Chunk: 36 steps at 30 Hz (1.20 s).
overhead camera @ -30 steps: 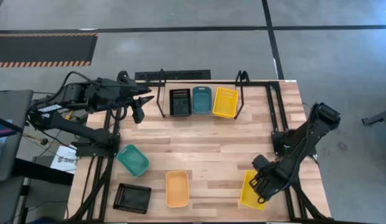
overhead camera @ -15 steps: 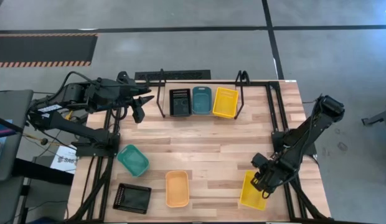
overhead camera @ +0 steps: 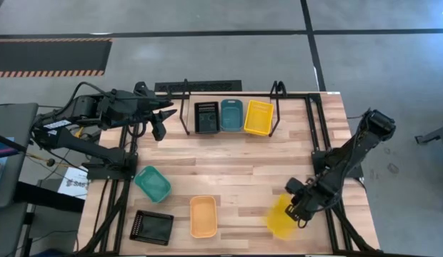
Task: Stack baskets on shelf by color
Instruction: Stack the yellow bin on the yellow bin
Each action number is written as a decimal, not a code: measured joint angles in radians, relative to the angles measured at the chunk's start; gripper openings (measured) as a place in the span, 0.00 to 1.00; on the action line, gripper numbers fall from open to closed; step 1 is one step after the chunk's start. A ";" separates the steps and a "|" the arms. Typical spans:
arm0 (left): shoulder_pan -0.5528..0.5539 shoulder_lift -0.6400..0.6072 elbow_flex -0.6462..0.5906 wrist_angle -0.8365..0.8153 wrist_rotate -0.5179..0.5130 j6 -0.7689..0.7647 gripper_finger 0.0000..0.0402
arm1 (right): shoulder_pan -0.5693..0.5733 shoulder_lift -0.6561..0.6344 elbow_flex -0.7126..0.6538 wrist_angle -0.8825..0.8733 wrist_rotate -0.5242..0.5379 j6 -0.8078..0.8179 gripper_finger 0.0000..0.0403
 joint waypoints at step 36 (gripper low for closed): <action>0.000 0.000 0.000 -0.032 0.007 0.049 0.27 | -1.148 0.000 1.040 -0.393 0.046 -1.502 0.00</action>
